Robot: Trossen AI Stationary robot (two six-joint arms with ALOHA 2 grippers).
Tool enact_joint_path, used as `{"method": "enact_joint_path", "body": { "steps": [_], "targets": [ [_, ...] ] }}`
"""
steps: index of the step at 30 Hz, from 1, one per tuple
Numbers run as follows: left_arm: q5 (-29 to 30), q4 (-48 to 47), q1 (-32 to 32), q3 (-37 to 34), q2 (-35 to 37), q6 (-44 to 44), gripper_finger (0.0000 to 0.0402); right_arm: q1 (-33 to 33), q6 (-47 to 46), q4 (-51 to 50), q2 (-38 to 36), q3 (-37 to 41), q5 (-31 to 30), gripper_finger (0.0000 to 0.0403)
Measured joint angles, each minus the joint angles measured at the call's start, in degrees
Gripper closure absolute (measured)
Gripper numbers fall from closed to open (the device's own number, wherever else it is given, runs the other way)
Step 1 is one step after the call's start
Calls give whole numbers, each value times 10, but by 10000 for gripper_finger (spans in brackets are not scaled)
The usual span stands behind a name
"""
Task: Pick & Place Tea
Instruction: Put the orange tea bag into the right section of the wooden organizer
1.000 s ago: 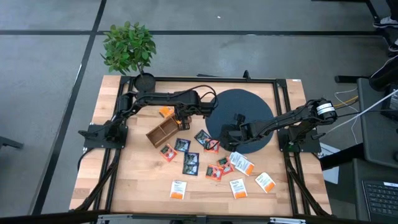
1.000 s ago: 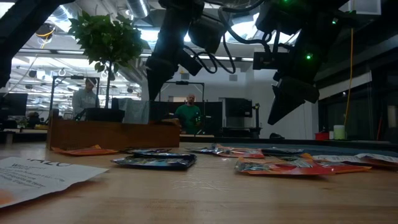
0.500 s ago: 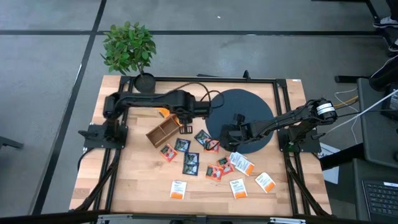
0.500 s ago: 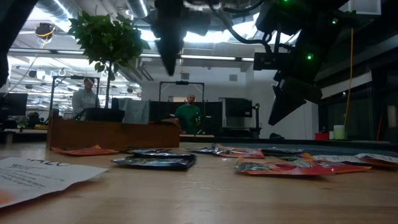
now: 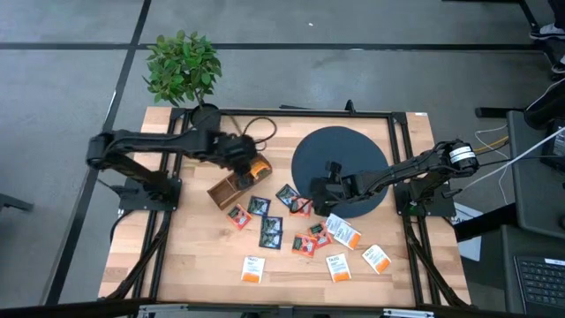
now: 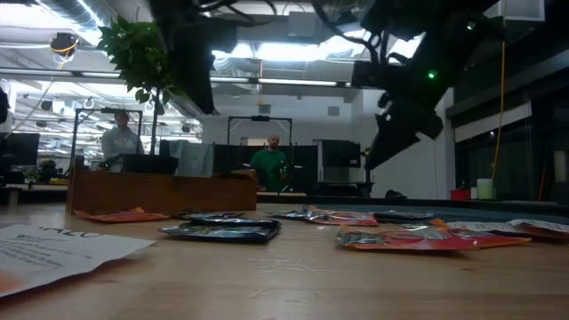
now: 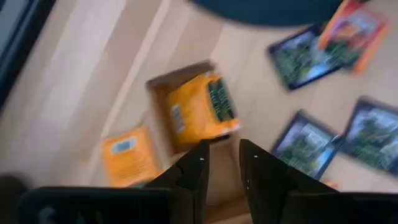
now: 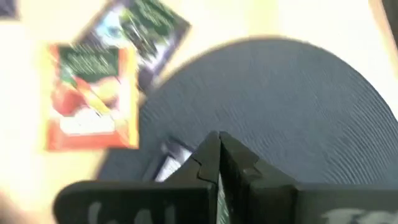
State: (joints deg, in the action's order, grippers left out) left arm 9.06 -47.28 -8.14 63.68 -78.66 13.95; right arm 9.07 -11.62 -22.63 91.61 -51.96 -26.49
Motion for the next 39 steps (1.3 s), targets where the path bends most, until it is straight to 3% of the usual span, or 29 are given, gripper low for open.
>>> {"method": "enact_joint_path", "body": {
  "steps": [6,14,17,20,25,28,35,39],
  "targets": [
    [-5,137,2,-152,101,70,319,-13,17,79,0,0,44,391],
    [-1,180,49,-258,204,184,316,-47,29,171,0,0,133,391],
    [33,185,101,-270,237,208,318,-55,42,197,0,0,160,391],
    [121,163,145,-279,261,233,321,-66,62,224,0,0,161,391],
    [223,104,168,-287,270,286,325,-104,78,282,0,0,161,391],
    [245,90,164,-287,262,290,324,-132,78,311,6,0,174,391],
    [259,95,134,-287,250,289,325,-193,62,358,41,-1,289,391],
    [259,96,118,-287,247,289,323,-207,82,349,49,-18,296,391]
  ]
}}
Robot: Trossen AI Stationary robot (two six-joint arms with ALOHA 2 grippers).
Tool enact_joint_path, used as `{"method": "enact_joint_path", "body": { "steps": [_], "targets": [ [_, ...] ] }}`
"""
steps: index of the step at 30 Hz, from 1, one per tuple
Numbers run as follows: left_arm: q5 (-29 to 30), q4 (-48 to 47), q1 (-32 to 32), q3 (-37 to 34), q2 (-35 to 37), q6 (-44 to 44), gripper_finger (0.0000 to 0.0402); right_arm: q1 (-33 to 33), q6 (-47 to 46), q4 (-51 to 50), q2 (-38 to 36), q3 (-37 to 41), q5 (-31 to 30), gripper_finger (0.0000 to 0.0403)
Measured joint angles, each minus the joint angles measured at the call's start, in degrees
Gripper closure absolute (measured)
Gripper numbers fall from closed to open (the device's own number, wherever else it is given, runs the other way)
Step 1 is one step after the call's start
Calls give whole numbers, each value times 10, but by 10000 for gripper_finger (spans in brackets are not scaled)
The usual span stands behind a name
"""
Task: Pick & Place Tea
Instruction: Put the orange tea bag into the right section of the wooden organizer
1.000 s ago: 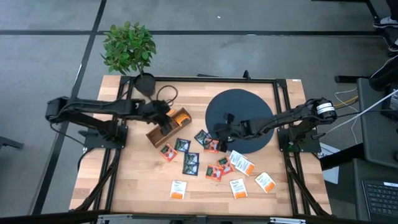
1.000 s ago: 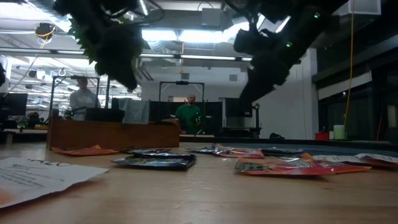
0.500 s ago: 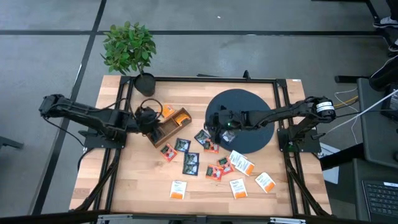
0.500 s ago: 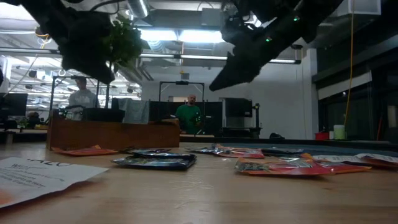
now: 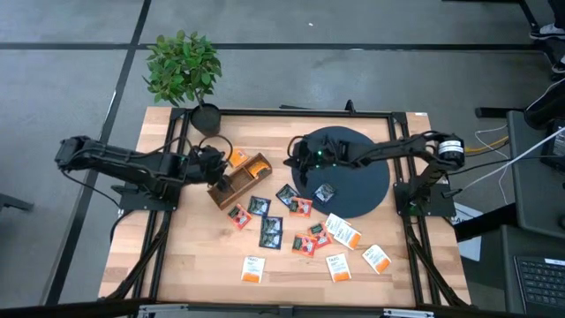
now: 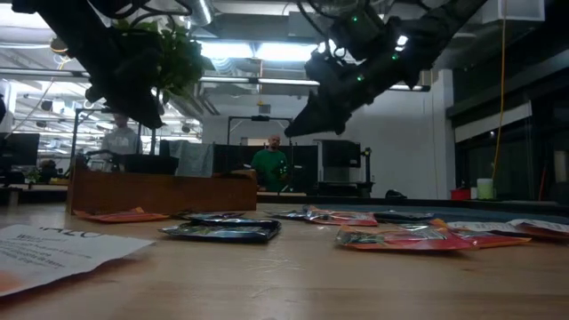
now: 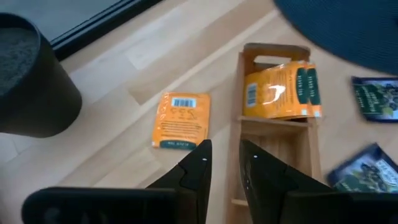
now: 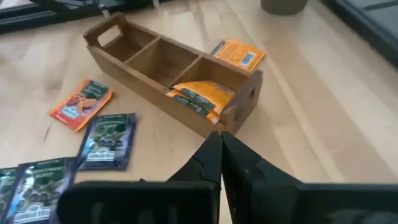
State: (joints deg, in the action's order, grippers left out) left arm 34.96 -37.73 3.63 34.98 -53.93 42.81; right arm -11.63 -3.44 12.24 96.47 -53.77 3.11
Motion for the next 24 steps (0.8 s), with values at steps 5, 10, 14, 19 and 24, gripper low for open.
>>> {"method": "enact_joint_path", "body": {
  "steps": [5,10,14,19,24],
  "targets": [
    [0,2,-21,0,0,0,324,-10,31,-6,0,-28,-8,391],
    [-9,3,-47,0,0,4,326,-25,61,-43,0,-55,-8,391],
    [-29,9,-75,0,0,31,327,-47,65,-56,0,-79,13,391],
    [-73,45,-109,0,0,78,327,-81,27,-122,0,-130,69,391],
    [-97,133,-139,0,0,105,327,-113,-74,-212,0,-215,162,391]
  ]
}}
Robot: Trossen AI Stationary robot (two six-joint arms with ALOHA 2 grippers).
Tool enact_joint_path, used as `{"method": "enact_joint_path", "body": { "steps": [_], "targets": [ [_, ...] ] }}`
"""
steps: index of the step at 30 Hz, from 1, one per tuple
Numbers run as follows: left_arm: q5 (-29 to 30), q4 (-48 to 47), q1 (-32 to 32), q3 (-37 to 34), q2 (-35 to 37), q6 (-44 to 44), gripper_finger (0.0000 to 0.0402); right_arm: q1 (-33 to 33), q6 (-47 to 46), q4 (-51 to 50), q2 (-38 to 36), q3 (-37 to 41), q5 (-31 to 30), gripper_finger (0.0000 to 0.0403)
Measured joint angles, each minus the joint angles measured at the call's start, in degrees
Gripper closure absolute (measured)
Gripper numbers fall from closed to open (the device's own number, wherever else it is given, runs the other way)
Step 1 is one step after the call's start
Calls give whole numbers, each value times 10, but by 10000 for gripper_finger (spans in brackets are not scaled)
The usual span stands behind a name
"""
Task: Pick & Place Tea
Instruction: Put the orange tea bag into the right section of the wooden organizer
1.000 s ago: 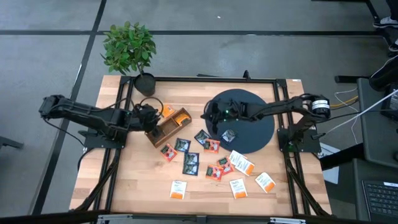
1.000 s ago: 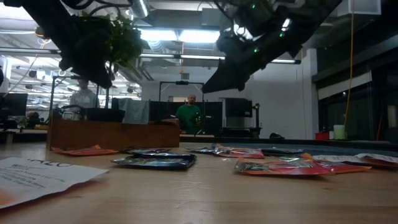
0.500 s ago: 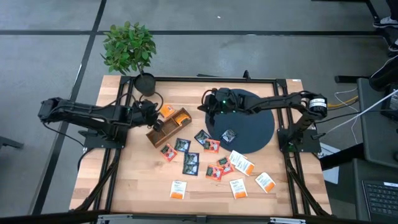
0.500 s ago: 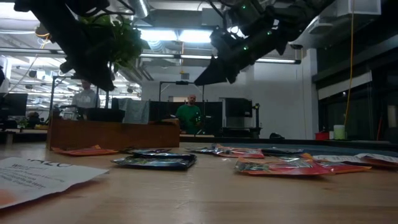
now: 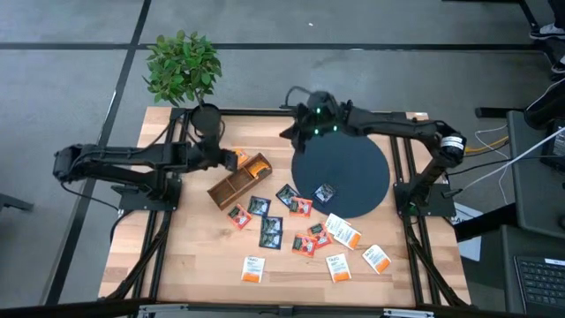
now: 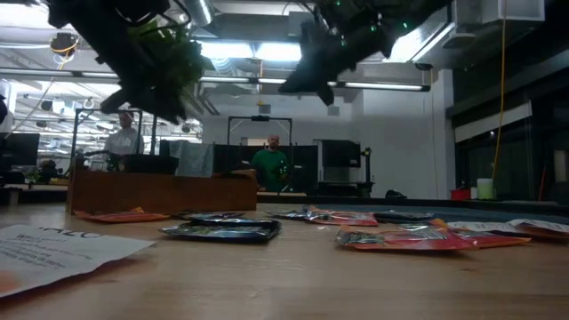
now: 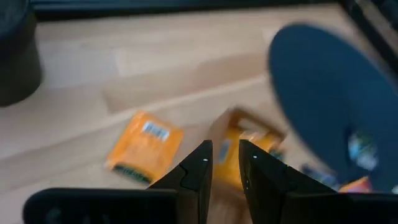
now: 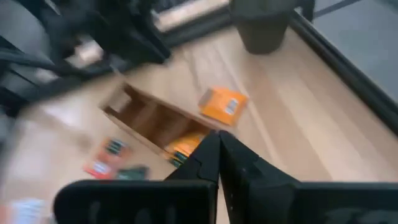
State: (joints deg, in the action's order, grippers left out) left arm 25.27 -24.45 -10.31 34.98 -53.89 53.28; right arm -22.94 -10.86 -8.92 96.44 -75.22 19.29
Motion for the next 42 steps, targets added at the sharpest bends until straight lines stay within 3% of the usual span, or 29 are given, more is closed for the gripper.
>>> {"method": "enact_joint_path", "body": {
  "steps": [5,12,15,19,26,35,42],
  "targets": [
    [-13,32,-45,0,0,-15,327,-19,-75,-98,28,-104,23,391],
    [-139,32,-144,0,-12,-100,327,-28,-130,-225,129,-238,95,391],
    [-163,33,-171,0,-22,-149,327,-27,-153,-233,180,-282,115,391],
    [-154,33,-201,0,-34,-198,327,-31,-191,-230,241,-335,127,391],
    [-188,31,-228,0,-59,-216,327,-36,-236,-231,341,-394,170,391],
    [-210,21,-229,0,-100,-226,327,-36,-222,-240,391,-406,164,391],
    [-204,0,-228,0,-122,-242,327,-21,-156,-253,393,-406,69,391]
  ]
}}
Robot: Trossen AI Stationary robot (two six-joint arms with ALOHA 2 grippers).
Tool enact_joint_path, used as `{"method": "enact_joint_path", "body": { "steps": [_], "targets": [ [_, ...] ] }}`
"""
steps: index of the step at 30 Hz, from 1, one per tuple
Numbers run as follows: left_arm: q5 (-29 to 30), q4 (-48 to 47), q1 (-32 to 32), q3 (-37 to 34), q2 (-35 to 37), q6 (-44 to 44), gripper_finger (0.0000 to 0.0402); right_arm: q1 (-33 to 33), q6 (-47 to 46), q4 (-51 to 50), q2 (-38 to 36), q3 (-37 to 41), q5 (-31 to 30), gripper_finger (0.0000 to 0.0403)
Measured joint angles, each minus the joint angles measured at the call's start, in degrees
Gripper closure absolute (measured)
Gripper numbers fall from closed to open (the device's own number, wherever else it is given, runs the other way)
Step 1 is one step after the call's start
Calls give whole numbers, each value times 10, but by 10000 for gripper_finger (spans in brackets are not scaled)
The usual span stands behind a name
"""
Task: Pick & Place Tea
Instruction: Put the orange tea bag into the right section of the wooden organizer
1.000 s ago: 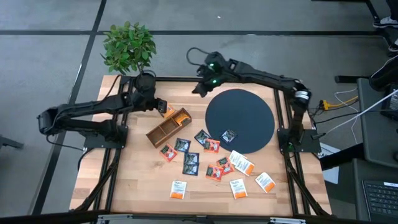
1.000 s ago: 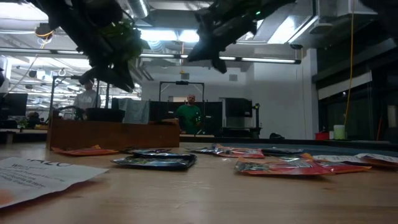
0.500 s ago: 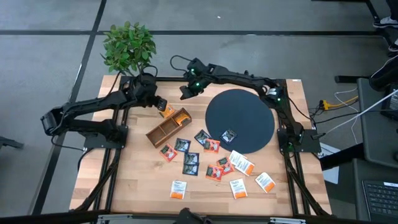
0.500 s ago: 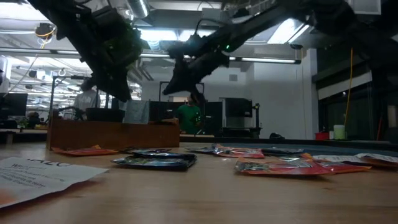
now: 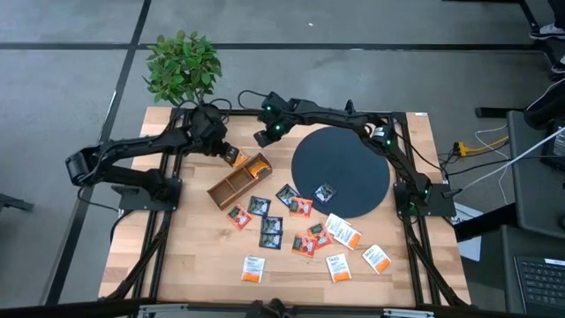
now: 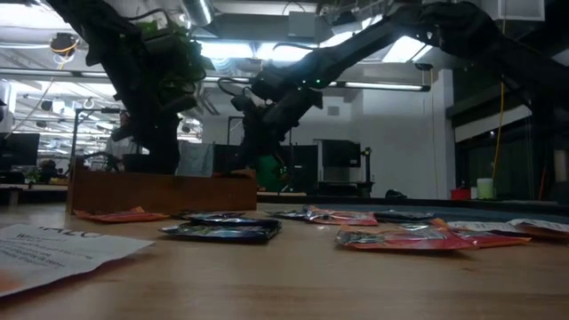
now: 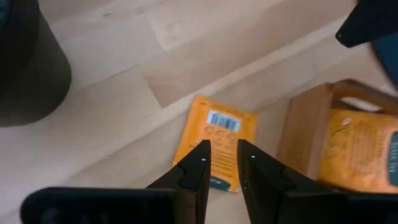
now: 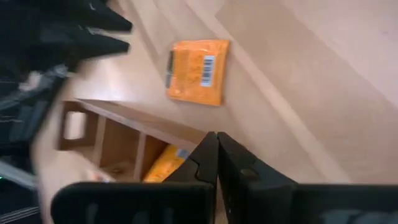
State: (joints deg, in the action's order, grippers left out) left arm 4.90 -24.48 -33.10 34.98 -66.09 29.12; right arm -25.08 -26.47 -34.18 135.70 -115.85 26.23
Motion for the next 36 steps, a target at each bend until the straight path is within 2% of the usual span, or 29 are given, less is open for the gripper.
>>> {"method": "enact_joint_path", "body": {
  "steps": [7,15,23,31,36],
  "targets": [
    [1,-18,0,0,-1,-36,327,14,16,-7,3,0,-44,391],
    [-3,-69,10,0,-1,-39,327,22,12,-22,3,0,-44,391],
    [5,-70,41,0,-1,-39,327,49,41,-65,3,0,-42,391],
    [8,-70,53,0,-1,-39,327,73,42,-100,3,0,38,391],
    [28,-71,53,0,-1,-44,327,90,59,-97,3,0,134,391]
  ]
}}
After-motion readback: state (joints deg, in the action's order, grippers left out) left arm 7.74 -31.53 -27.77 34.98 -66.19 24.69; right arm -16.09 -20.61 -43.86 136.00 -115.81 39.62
